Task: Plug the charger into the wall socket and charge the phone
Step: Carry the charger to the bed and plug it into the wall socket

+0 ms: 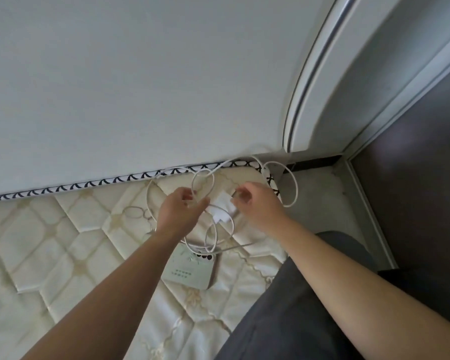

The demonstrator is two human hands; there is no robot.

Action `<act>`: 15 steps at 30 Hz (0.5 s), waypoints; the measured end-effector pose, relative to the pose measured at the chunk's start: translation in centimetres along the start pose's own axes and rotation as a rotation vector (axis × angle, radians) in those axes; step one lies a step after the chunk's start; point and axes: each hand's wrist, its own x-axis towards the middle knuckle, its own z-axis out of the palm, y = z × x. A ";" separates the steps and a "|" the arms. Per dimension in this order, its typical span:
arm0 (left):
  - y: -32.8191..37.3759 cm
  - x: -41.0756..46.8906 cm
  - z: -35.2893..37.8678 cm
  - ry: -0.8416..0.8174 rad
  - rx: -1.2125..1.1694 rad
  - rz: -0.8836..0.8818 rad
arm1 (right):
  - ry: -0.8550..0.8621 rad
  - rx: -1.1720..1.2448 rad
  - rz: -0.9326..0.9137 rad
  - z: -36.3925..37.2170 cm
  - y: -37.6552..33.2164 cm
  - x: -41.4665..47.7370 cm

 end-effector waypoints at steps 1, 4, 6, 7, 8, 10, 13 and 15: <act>-0.5 -0.2 0.1 -0.007 -0.011 -0.008 | -0.005 -0.009 0.009 0.6 -0.3 0.1; -0.8 0.0 0.8 0.006 -0.087 -0.035 | -0.004 0.040 0.077 1.4 -0.8 0.4; -0.9 0.4 1.2 0.011 -0.127 -0.053 | 0.003 0.084 0.091 1.4 -0.8 0.4; -0.9 0.5 1.3 0.008 -0.133 -0.055 | 0.005 0.088 0.083 1.4 -0.9 0.2; -0.9 0.5 1.4 0.005 -0.134 -0.052 | 0.010 0.101 0.073 1.5 -0.9 0.0; -0.9 0.5 1.4 0.003 -0.137 -0.039 | 0.022 0.175 0.075 1.8 -1.0 -0.7; -0.6 0.3 1.3 0.010 -0.135 -0.014 | 0.059 0.248 0.061 1.5 -1.3 -1.5; -0.2 0.2 1.2 0.003 -0.120 0.010 | 0.149 0.244 0.007 0.2 -1.4 -1.9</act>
